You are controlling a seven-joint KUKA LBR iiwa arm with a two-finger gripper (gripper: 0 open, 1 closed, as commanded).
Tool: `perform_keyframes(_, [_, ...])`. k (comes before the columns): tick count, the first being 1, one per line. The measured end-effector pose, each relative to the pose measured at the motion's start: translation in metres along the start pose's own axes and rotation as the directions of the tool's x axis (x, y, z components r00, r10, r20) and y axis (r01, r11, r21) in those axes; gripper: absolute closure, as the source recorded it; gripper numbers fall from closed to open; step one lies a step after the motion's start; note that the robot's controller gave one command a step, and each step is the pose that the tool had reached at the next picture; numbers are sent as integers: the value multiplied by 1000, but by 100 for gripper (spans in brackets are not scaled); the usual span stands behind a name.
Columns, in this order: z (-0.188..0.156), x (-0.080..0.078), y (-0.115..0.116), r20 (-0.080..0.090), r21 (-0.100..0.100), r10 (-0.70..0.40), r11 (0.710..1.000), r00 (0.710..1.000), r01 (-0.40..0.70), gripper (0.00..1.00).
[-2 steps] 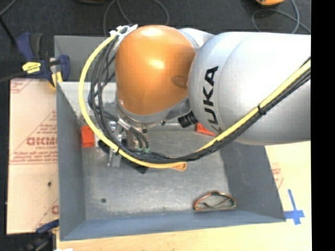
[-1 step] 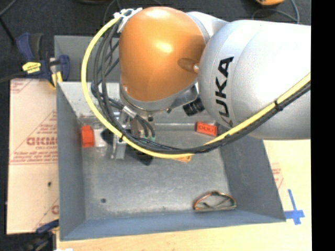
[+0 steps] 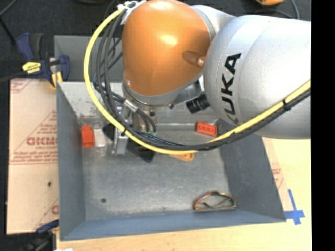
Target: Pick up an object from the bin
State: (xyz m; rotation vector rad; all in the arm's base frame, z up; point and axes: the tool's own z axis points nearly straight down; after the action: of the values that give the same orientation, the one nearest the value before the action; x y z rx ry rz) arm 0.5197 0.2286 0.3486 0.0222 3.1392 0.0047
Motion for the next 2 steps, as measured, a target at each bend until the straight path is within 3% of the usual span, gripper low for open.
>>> perform_keyframes(1, [-23,-4,-5,-2,3,1,1000,1000,-1,0])
perform_keyframes(2, [-70,0,-8,0,0,15,1000,1000,-15,0])
